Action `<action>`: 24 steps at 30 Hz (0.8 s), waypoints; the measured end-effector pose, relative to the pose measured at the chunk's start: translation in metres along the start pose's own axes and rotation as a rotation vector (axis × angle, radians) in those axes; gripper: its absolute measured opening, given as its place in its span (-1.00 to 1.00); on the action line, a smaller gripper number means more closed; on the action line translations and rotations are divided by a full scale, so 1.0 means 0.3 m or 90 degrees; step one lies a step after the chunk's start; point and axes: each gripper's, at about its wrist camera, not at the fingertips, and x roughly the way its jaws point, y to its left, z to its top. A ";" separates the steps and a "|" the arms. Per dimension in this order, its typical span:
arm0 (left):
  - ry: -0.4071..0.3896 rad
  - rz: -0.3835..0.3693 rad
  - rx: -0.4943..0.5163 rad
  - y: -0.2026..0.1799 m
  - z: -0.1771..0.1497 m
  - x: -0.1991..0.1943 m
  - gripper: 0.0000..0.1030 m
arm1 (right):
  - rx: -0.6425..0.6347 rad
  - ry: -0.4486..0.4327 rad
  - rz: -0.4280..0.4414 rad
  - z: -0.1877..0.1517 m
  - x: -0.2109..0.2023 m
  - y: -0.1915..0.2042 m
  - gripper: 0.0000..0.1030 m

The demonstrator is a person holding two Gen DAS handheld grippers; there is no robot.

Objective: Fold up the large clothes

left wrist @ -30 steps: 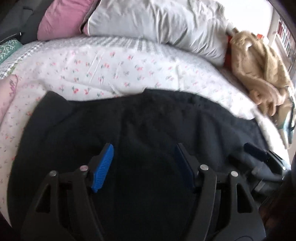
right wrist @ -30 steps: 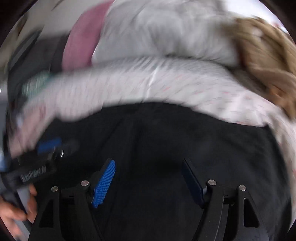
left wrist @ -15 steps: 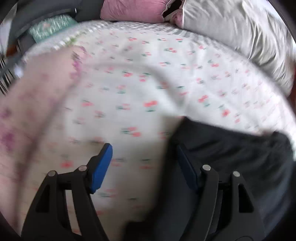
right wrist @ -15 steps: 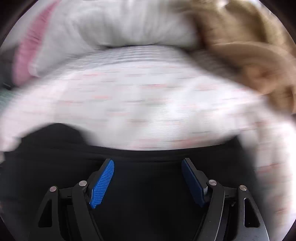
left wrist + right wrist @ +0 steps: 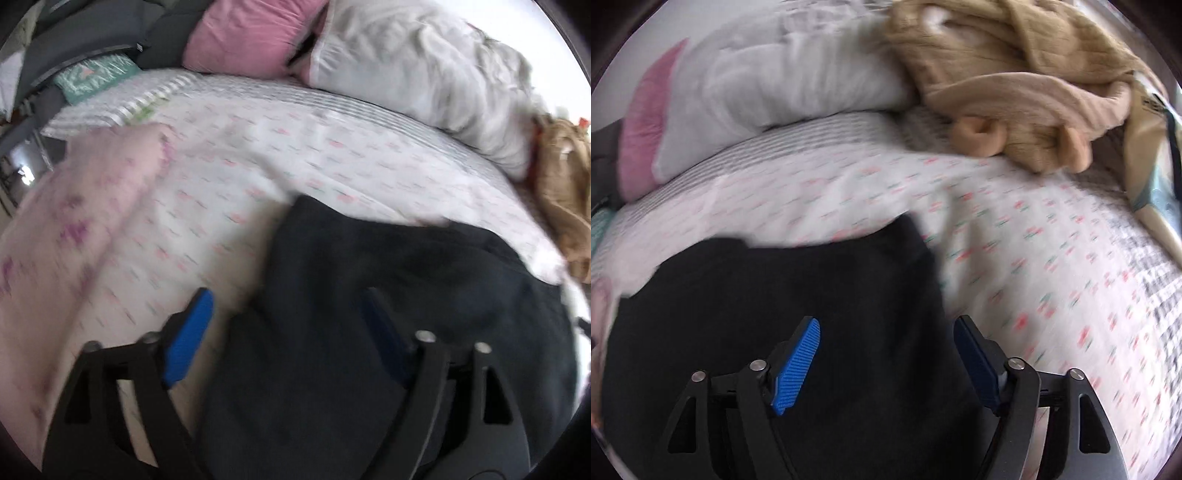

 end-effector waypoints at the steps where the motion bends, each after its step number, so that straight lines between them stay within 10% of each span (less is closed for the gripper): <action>1: 0.015 -0.026 -0.004 -0.037 -0.035 -0.014 0.70 | -0.009 0.007 0.014 -0.026 -0.014 0.039 0.54; 7: 0.104 -0.088 -0.001 -0.146 -0.216 -0.011 0.70 | -0.093 0.055 0.038 -0.249 -0.076 0.193 0.58; 15: 0.124 -0.001 0.096 -0.140 -0.338 -0.057 0.71 | -0.085 0.081 0.012 -0.426 -0.103 0.097 0.58; 24: 0.117 0.013 0.014 0.001 -0.371 -0.203 0.71 | -0.076 0.090 -0.029 -0.463 -0.173 0.058 0.62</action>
